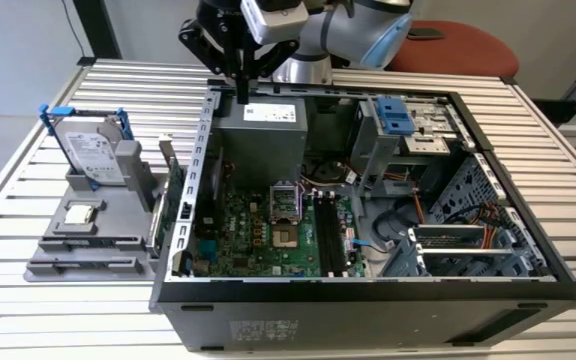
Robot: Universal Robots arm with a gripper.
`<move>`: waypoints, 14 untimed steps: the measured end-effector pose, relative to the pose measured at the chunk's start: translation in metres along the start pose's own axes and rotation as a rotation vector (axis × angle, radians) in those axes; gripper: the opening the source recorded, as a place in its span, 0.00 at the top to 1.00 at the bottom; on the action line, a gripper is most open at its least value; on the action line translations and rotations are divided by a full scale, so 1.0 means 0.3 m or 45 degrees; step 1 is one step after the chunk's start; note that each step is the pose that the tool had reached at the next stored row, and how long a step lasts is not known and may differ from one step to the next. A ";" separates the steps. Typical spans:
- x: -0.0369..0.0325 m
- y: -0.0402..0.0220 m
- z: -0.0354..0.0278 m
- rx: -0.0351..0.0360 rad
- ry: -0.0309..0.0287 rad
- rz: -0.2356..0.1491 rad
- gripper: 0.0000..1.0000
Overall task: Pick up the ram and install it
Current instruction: 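Reach for the ram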
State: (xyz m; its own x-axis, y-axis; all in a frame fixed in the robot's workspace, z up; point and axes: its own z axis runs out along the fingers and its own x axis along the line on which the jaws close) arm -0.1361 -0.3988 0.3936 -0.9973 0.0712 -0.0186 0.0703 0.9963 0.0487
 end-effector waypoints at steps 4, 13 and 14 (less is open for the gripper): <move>0.005 0.000 0.000 0.0000 0.0001 0.000 1.00; 0.013 -0.001 0.000 0.0000 0.0003 0.000 1.00; 0.014 -0.001 0.000 0.0000 0.0003 0.000 1.00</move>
State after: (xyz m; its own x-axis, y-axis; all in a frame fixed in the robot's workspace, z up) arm -0.1403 -0.3988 0.3936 -0.9973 0.0711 -0.0184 0.0702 0.9963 0.0487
